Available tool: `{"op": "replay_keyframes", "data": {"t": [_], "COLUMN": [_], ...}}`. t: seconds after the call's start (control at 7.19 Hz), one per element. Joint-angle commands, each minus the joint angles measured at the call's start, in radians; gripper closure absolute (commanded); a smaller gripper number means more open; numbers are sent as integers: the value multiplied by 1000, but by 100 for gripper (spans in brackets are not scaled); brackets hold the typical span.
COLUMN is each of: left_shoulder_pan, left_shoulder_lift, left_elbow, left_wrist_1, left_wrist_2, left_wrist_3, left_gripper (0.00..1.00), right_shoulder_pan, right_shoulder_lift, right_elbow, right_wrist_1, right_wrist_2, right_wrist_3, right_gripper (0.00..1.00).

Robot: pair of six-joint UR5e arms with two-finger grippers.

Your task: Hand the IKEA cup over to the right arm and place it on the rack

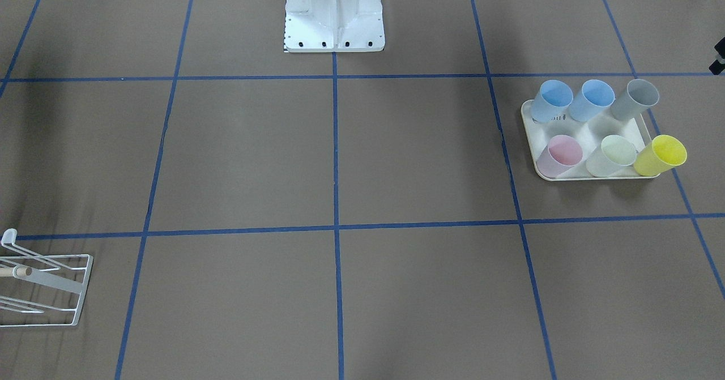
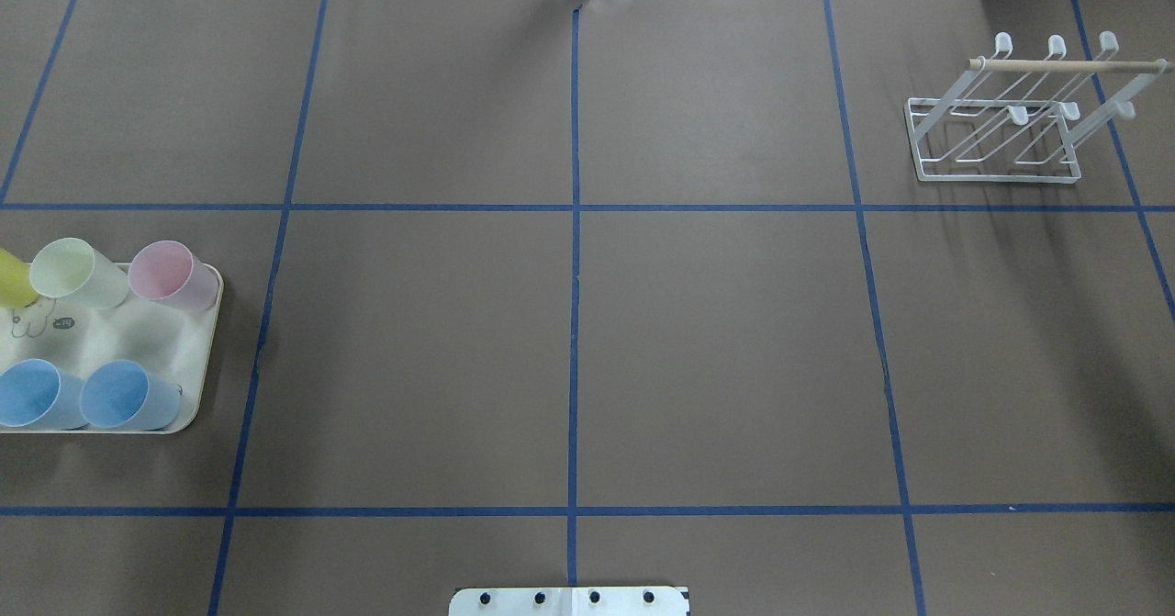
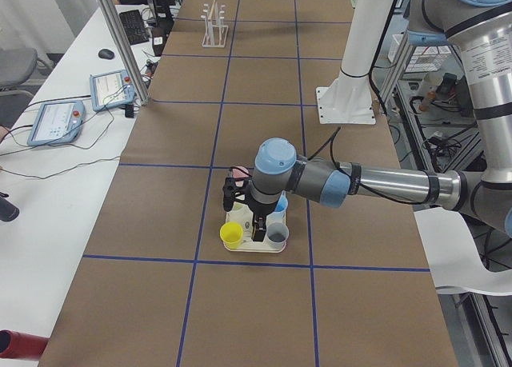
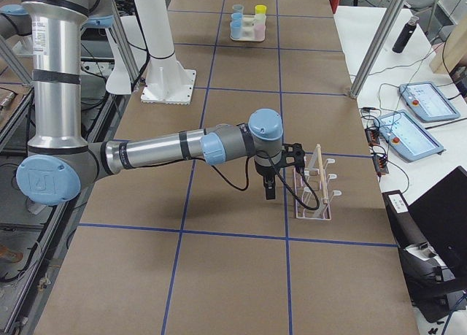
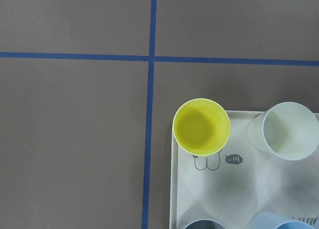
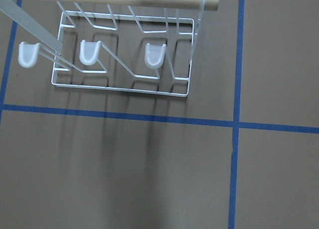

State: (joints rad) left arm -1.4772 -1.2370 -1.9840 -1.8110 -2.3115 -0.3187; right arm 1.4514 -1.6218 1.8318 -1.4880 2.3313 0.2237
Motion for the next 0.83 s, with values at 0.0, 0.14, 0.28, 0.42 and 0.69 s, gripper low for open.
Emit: {"op": "replay_keyframes", "data": {"t": [0.0,0.14,0.28,0.42,0.69], "left_shoulder_pan": [0,0,0,0,11], "left_shoulder_lift": [-2,-4,10,13,8], "left_elbow": [-10,-9,-1,1,8], "left_wrist_1": [-19,-19,-25,-24,-27], "left_wrist_2": [-8,-8,-12,-63,-97], "left_wrist_3": [1,0,-2,-2,-2], "left_gripper": [0,0,0,0,0], "right_shoulder_pan": [-17,-16,-16,-16,-17], "right_shoulder_lift": [35,25,11,-1,-1], "right_elbow": [-3,-3,6,6,0], "right_wrist_1": [-114,-121,-112,-104,-104], "right_wrist_2": [-10,-4,0,3,28], "right_wrist_3": [-48,-67,-66,-63,-61], "right_gripper": [0,0,0,0,0]}}
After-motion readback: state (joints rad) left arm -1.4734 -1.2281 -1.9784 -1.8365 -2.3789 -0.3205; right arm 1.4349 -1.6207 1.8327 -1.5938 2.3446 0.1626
